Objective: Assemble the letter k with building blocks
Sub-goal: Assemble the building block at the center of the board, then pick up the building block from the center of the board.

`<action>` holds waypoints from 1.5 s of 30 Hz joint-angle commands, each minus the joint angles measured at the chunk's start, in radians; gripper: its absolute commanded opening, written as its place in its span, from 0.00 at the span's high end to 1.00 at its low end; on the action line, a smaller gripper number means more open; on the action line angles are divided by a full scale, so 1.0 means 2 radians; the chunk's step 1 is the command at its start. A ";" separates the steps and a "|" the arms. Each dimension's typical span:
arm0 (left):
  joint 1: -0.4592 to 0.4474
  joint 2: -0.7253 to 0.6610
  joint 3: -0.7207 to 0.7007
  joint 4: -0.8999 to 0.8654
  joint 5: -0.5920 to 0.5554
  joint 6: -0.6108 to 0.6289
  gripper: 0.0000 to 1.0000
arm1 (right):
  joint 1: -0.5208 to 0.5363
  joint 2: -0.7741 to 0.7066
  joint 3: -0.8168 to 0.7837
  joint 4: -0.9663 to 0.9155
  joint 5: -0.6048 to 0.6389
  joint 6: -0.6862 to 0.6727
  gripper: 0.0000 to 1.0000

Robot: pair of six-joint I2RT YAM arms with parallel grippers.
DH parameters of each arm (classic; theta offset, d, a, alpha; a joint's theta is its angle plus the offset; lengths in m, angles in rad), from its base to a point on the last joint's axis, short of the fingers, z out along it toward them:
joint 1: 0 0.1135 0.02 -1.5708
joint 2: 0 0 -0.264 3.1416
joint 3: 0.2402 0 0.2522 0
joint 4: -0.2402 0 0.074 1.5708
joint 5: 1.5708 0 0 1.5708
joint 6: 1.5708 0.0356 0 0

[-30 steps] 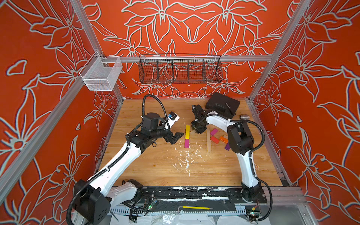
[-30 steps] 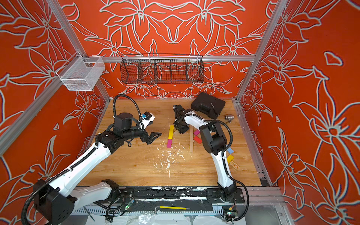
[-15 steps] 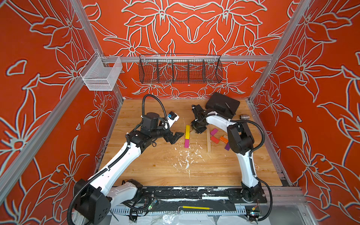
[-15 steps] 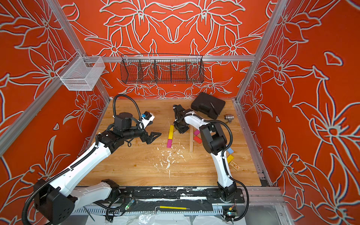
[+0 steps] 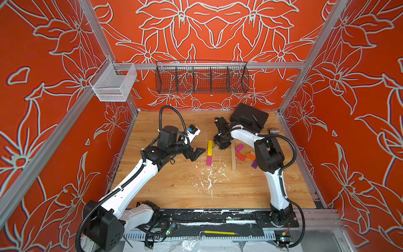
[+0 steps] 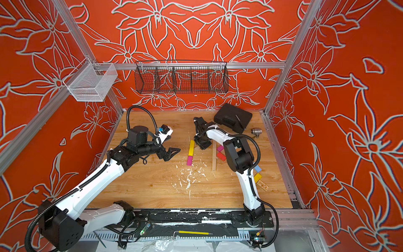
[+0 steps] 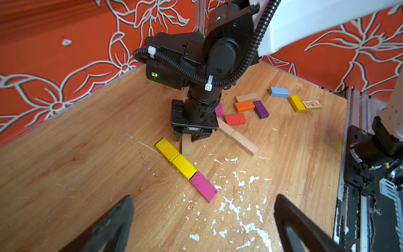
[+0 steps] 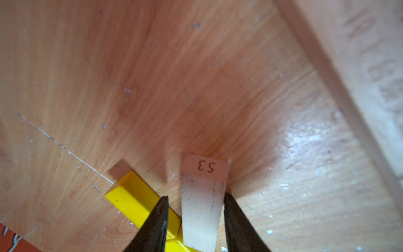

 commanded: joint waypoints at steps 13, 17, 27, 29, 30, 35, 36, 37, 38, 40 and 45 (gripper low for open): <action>0.004 0.002 0.004 0.028 0.046 -0.015 0.02 | 0.005 -0.176 -0.045 -0.082 0.096 -0.094 0.53; 0.003 0.002 -0.001 0.044 0.072 -0.020 0.02 | 0.003 -0.252 -0.087 -0.084 0.156 -0.252 0.51; -0.009 -0.007 -0.006 0.047 0.096 -0.005 0.01 | -0.066 -0.403 -0.210 -0.162 0.164 -0.666 0.40; -0.010 -0.004 -0.003 0.042 0.118 0.001 0.01 | -0.099 -0.406 -0.223 -0.178 0.136 -0.706 0.40; -0.011 0.000 0.001 0.035 0.141 0.012 0.01 | -0.114 -0.402 -0.227 -0.193 0.132 -0.722 0.41; -0.038 0.007 0.018 -0.014 0.157 0.063 0.01 | -0.170 -0.391 -0.262 -0.178 0.092 -0.769 0.41; -0.045 0.005 0.015 -0.012 0.155 0.069 0.02 | -0.175 -0.387 -0.262 -0.177 0.087 -0.772 0.42; -0.049 0.003 0.011 -0.011 0.153 0.074 0.02 | -0.182 -0.381 -0.262 -0.152 0.085 -0.774 0.42; -0.052 0.002 0.010 -0.009 0.151 0.074 0.02 | -0.186 -0.373 -0.262 -0.143 0.089 -0.775 0.42; -0.055 0.002 0.010 -0.008 0.149 0.074 0.02 | -0.198 -0.344 -0.257 -0.136 0.081 -0.784 0.43; -0.056 0.005 0.013 -0.014 0.147 0.074 0.02 | -0.215 -0.281 -0.252 -0.116 0.083 -0.793 0.45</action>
